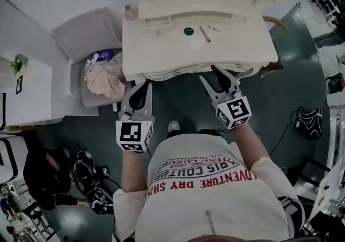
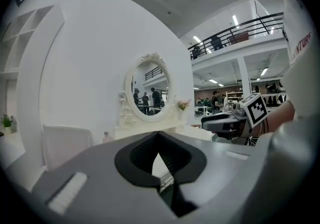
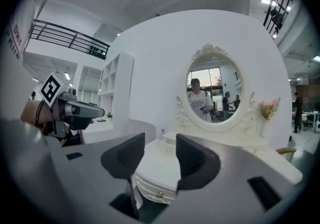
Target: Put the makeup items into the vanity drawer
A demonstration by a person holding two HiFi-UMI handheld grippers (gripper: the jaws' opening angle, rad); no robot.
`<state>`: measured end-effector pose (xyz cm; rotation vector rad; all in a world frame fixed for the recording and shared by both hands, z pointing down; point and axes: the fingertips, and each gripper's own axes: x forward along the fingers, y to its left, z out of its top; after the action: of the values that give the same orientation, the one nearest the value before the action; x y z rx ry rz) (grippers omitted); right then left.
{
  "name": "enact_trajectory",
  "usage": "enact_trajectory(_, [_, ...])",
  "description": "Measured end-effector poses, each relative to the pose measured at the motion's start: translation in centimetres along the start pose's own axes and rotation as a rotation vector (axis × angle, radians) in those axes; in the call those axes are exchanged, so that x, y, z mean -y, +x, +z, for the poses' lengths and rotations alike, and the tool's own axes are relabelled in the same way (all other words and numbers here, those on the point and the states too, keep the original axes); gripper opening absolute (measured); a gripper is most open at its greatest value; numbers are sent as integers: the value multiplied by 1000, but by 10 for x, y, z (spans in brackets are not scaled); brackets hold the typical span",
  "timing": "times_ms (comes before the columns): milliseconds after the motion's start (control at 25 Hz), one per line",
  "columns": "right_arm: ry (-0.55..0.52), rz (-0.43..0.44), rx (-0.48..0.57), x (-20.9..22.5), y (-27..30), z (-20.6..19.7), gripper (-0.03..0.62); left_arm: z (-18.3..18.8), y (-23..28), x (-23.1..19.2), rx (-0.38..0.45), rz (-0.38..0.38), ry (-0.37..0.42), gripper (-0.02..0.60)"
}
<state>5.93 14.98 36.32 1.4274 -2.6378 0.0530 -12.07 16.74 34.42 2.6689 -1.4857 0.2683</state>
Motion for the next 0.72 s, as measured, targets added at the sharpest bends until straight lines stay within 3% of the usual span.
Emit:
enact_trajectory(240, [23,-20,-85,30,57,-12,192,-10,51,-36,-52,-30,-41,11])
enact_trajectory(720, [36,52,-217,144,184,-59,192,-10,192,-80,-92,40,-39,11])
